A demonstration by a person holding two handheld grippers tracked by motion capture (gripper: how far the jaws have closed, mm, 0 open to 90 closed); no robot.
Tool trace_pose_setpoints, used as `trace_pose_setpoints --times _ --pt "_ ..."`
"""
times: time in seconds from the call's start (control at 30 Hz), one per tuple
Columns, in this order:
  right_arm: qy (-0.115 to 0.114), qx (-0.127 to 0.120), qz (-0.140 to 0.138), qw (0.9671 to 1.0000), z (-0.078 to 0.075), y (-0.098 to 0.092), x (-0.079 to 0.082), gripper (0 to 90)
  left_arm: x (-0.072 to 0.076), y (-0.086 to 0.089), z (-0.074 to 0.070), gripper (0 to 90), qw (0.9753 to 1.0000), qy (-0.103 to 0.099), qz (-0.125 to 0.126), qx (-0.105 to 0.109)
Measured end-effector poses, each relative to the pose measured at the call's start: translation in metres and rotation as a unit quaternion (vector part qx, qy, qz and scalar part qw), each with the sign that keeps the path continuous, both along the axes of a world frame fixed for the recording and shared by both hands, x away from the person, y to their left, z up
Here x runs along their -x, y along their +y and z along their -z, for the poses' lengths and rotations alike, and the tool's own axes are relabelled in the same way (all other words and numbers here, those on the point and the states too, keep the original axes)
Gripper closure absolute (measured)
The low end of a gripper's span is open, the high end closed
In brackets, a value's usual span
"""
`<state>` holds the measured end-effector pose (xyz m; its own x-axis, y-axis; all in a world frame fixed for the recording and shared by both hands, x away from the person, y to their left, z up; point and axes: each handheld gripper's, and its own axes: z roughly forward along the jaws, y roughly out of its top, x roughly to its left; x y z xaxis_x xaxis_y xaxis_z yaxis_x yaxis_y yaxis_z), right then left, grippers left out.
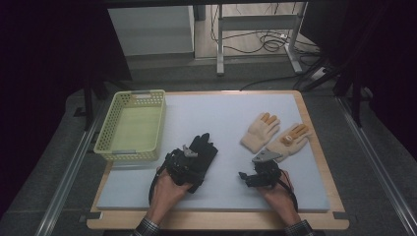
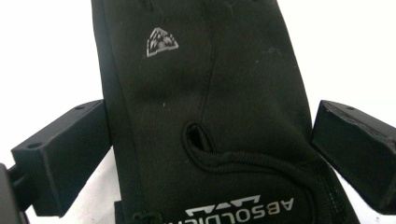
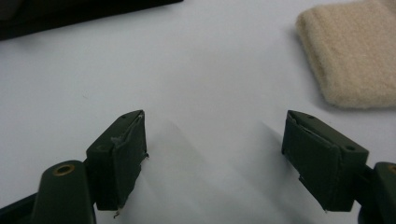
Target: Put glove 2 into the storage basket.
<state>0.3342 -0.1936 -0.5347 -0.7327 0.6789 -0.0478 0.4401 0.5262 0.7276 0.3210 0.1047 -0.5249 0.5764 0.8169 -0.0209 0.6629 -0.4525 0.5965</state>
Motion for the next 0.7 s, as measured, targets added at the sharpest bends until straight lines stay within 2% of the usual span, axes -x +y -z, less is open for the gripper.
trace_pose_setpoints --times 0.03,0.2,0.33,0.4,0.5,0.63,0.7 --pt "0.000 0.000 0.000 1.0000 0.000 0.000 0.000 21.5 0.001 0.000 0.000 0.0 1.0000 0.005 0.005 0.004" --pt "0.000 0.000 0.000 1.0000 0.000 0.000 0.000 21.5 0.006 -0.005 0.005 0.0 0.9996 0.002 0.011 -0.027" --pt "-0.001 0.001 0.000 1.0000 0.000 0.000 0.000 21.4 0.000 0.005 0.010 0.0 0.9998 0.005 -0.002 -0.018" --pt "-0.001 0.000 0.000 1.0000 0.000 0.000 0.000 21.4 -0.003 0.012 0.013 0.0 0.9999 0.016 -0.003 0.003" --pt "-0.001 0.000 0.000 1.0000 0.000 0.000 0.000 21.3 0.000 0.010 0.012 0.7 0.9999 0.012 -0.002 -0.001" --pt "-0.001 0.001 0.001 1.0000 0.000 0.000 0.000 21.2 0.002 0.009 0.006 12.1 0.9997 0.018 0.015 -0.002" --pt "-0.001 0.001 0.001 1.0000 0.000 0.000 0.000 21.2 0.005 0.006 0.002 27.0 0.9995 0.014 0.026 -0.010"
